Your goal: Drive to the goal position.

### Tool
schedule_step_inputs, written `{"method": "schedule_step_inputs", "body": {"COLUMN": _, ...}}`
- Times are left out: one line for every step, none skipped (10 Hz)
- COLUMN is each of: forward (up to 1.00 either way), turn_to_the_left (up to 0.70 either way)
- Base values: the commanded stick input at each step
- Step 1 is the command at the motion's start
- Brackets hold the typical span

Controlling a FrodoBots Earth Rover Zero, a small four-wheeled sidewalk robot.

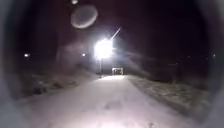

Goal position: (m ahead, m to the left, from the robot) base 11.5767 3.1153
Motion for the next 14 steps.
{"method": "schedule_step_inputs", "body": {"forward": 0.7, "turn_to_the_left": 0.0}}
{"method": "schedule_step_inputs", "body": {"forward": 0.7, "turn_to_the_left": 0.0}}
{"method": "schedule_step_inputs", "body": {"forward": 0.7, "turn_to_the_left": 0.0}}
{"method": "schedule_step_inputs", "body": {"forward": 0.7, "turn_to_the_left": 0.0}}
{"method": "schedule_step_inputs", "body": {"forward": 0.7, "turn_to_the_left": 0.0}}
{"method": "schedule_step_inputs", "body": {"forward": 0.7, "turn_to_the_left": 0.0}}
{"method": "schedule_step_inputs", "body": {"forward": 0.7, "turn_to_the_left": 0.0}}
{"method": "schedule_step_inputs", "body": {"forward": 0.7, "turn_to_the_left": 0.0}}
{"method": "schedule_step_inputs", "body": {"forward": 0.7, "turn_to_the_left": 0.0}}
{"method": "schedule_step_inputs", "body": {"forward": 0.7, "turn_to_the_left": 0.0}}
{"method": "schedule_step_inputs", "body": {"forward": 0.7, "turn_to_the_left": 0.0}}
{"method": "schedule_step_inputs", "body": {"forward": 0.7, "turn_to_the_left": 0.0}}
{"method": "schedule_step_inputs", "body": {"forward": 0.7, "turn_to_the_left": 0.0}}
{"method": "schedule_step_inputs", "body": {"forward": 0.7, "turn_to_the_left": 0.0}}
